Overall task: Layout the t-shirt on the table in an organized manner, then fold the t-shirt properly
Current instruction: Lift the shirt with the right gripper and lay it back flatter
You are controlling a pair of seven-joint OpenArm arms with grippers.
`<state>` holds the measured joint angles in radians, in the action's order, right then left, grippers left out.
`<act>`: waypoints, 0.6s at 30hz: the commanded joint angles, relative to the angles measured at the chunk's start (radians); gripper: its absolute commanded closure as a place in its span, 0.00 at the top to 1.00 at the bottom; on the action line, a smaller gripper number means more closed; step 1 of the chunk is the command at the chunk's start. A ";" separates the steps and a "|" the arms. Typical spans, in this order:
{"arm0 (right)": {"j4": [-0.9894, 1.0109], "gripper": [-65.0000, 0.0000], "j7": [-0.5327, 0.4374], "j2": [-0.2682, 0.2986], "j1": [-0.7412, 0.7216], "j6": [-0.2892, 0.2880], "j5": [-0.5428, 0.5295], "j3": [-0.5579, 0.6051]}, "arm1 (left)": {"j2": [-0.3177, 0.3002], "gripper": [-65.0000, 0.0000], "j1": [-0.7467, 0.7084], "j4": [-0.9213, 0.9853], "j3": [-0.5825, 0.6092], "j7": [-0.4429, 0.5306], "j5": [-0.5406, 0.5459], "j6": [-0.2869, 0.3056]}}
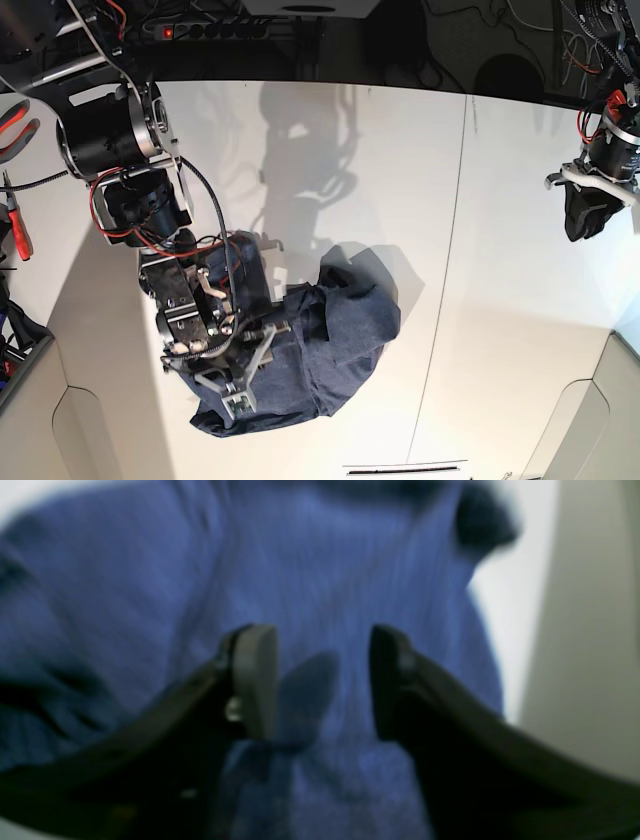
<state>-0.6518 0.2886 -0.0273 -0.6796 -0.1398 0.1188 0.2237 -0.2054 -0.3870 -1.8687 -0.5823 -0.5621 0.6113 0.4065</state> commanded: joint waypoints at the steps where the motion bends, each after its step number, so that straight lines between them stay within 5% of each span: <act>1: 0.005 0.32 -0.026 -0.008 -0.031 0.001 -0.003 -0.001 | -0.013 0.30 0.004 -0.013 -0.005 0.019 0.013 0.009; 5: 0.002 0.00 0.035 -0.007 0.026 -0.040 -0.021 -0.001 | -0.013 0.30 0.013 -0.013 -0.005 0.024 0.014 0.009; 18: -0.189 0.00 0.389 -0.005 0.285 -0.182 -0.267 0.000 | -0.013 0.30 0.022 -0.013 -0.005 0.026 0.014 0.009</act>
<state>-0.8471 0.6113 -0.0284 -0.4034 -0.3145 -0.1635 0.2192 -0.2050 -0.3679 -1.8683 -0.5827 -0.5606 0.6117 0.4065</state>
